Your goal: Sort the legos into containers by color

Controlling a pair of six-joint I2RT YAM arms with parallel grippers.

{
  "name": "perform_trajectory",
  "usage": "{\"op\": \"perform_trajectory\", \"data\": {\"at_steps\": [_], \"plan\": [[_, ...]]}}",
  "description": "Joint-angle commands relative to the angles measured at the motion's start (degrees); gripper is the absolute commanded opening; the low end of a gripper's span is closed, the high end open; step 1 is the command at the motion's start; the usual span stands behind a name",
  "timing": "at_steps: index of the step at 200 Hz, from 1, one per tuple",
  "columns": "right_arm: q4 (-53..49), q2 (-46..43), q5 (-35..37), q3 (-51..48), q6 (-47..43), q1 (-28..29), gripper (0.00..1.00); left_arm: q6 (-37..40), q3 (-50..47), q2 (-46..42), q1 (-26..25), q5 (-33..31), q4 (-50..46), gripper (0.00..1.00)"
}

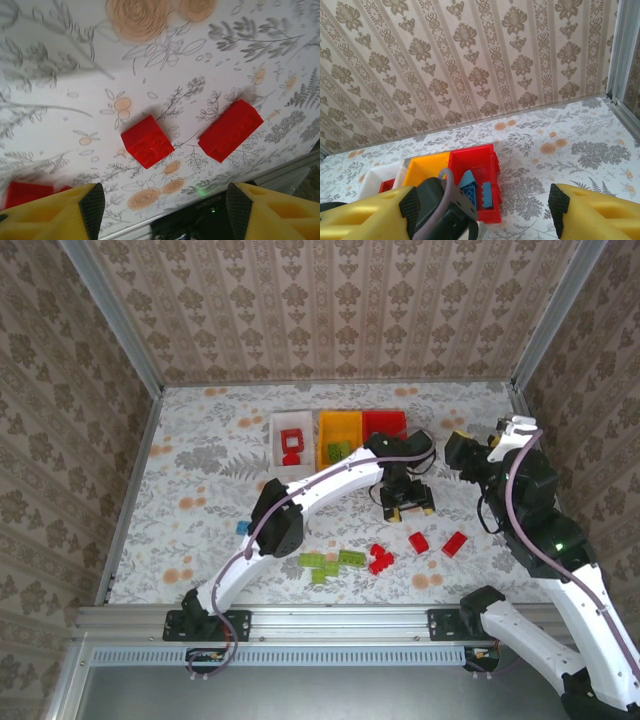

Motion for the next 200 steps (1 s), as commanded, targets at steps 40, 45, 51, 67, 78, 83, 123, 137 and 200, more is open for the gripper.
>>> {"op": "perform_trajectory", "data": {"at_steps": [40, 45, 51, 67, 78, 83, 123, 137, 200], "plan": [[-2.1, -4.8, 0.4, -1.1, -0.3, 0.2, 0.72, -20.0, -1.5, 3.5, -3.0, 1.5, -0.8, 0.68], [-2.2, -4.8, 0.1, -1.1, -0.3, 0.1, 0.72, -20.7, -1.6, 3.8, -3.1, 1.7, -0.5, 0.68], [-2.2, -4.9, -0.2, -1.1, -0.3, 0.2, 0.72, -21.4, -1.6, 4.3, -3.2, 2.1, 0.0, 0.68], [-2.5, -5.1, -0.5, -1.2, -0.1, 0.2, 0.72, -22.9, -1.3, 5.6, -3.6, 2.8, 1.9, 0.68], [-2.8, -5.3, -0.8, -1.3, 0.1, 0.1, 0.72, -23.7, -0.5, 6.7, -3.8, 3.1, 1.6, 0.68], [-2.9, -5.5, -0.8, -1.4, 0.1, 0.1, 0.72, -23.8, -0.3, 7.2, -3.9, 3.2, 1.7, 0.68], [-3.9, -6.9, -1.2, -2.5, 1.1, 0.1, 0.72, -24.5, -0.4, 9.1, -3.9, 3.1, 2.5, 0.62], [-4.1, -7.1, -1.6, -2.9, 1.5, 0.1, 0.72, -24.7, -0.5, 9.2, -3.8, 2.3, 2.6, 0.56], [-4.3, -7.4, -2.4, -3.7, 2.1, 0.1, 0.72, -23.6, -2.2, 8.0, -3.1, 0.7, 4.2, 0.31]]}}
